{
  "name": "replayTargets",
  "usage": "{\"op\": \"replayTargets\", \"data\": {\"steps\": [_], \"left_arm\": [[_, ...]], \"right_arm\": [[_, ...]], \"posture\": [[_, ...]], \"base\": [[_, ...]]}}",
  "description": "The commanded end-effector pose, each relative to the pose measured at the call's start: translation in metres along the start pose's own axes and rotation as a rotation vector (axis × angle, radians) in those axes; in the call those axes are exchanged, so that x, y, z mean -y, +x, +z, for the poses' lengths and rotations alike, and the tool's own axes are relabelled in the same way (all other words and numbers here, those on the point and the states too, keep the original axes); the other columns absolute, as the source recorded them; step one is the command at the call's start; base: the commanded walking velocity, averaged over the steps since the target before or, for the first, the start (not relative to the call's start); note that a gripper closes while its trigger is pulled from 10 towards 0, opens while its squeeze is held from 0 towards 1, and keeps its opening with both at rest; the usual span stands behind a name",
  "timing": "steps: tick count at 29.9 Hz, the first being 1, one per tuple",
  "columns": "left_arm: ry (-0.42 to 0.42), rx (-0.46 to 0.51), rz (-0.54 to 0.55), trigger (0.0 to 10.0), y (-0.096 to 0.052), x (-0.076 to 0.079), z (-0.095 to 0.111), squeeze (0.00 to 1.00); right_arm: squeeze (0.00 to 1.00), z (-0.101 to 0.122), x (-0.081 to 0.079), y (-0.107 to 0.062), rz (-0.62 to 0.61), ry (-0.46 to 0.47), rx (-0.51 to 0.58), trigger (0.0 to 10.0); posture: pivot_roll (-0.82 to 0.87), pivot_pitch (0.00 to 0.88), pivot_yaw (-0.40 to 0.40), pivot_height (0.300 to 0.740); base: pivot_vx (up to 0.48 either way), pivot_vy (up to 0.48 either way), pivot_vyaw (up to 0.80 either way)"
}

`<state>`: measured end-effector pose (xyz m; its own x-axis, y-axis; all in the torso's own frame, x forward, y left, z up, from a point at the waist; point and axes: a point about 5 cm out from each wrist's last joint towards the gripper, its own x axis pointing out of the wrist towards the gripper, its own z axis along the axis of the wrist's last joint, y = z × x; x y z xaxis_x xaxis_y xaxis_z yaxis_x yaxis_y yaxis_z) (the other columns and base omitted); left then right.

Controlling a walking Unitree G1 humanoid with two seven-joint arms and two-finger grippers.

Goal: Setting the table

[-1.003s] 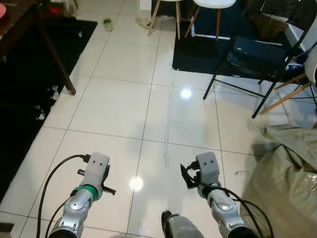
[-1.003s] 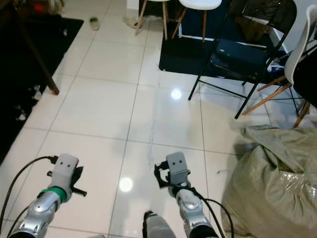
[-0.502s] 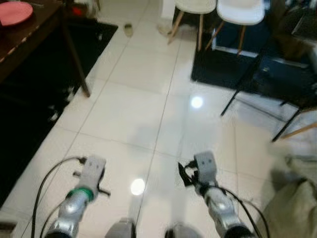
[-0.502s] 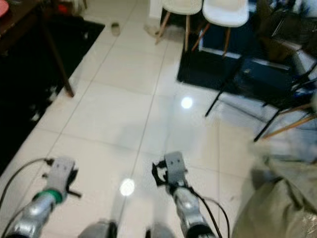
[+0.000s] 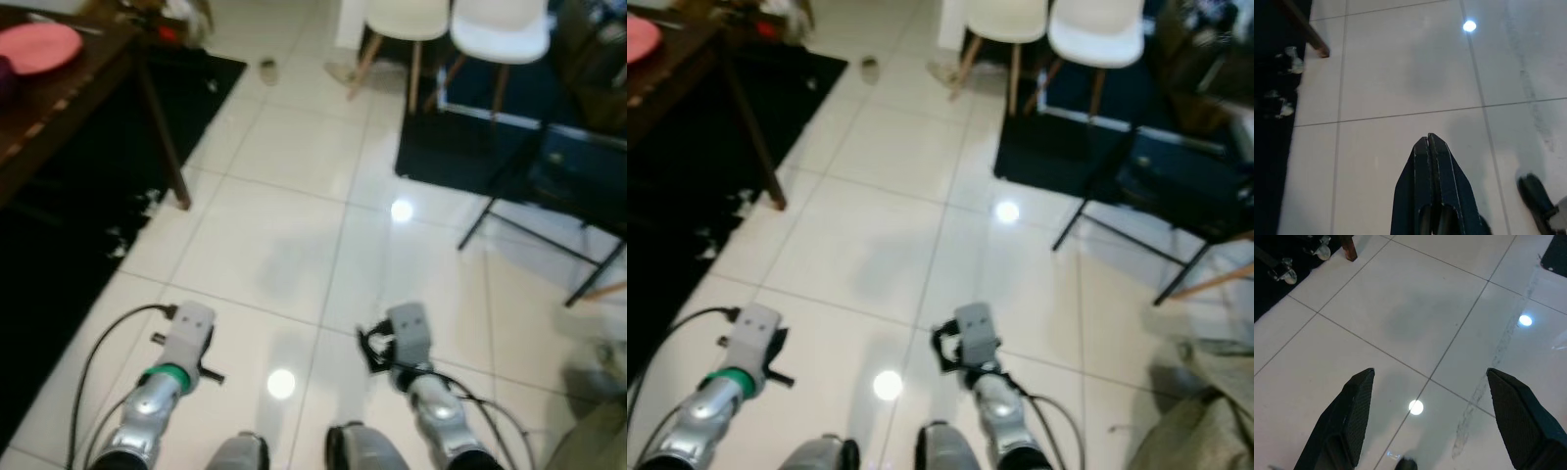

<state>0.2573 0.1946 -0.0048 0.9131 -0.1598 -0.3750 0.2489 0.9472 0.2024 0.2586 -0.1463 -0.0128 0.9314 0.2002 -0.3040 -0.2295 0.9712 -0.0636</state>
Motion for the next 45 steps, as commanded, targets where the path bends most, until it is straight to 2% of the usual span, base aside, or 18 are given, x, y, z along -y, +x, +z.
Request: {"op": "replayTargets", "data": {"steps": [1, 39, 43, 45], "left_arm": [[-0.003, -0.025, -0.021, 10.0, -0.0030, 0.0070, -0.0081, 0.00], [0.004, -0.012, -0.033, 10.0, -0.0009, 0.0080, -0.0053, 0.00], [0.004, -0.010, -0.035, 10.0, -0.0007, 0.0081, -0.0049, 0.00], [0.013, -0.003, -0.042, 10.0, -0.0004, 0.0089, -0.0037, 0.00]], "right_arm": [[0.00, -0.0060, 0.0038, -0.0037, -0.018, 0.007, -0.022, 10.0], [0.00, -0.0055, 0.0037, -0.0030, -0.023, 0.009, -0.020, 10.0], [0.00, -0.0055, 0.0042, -0.0031, -0.030, 0.017, -0.020, 10.0], [0.00, -0.0047, 0.0079, -0.0028, -0.062, 0.054, -0.016, 10.0]], "posture": [[-0.02, 0.113, 0.048, 0.740], [-0.02, 0.113, 0.052, 0.740], [-0.02, 0.113, 0.053, 0.740], [-0.02, 0.111, 0.055, 0.740]], "base": [[0.401, 0.000, 0.00], [0.408, 0.000, 0.00], [0.411, 0.000, 0.00], [0.409, 0.000, 0.00]]}}
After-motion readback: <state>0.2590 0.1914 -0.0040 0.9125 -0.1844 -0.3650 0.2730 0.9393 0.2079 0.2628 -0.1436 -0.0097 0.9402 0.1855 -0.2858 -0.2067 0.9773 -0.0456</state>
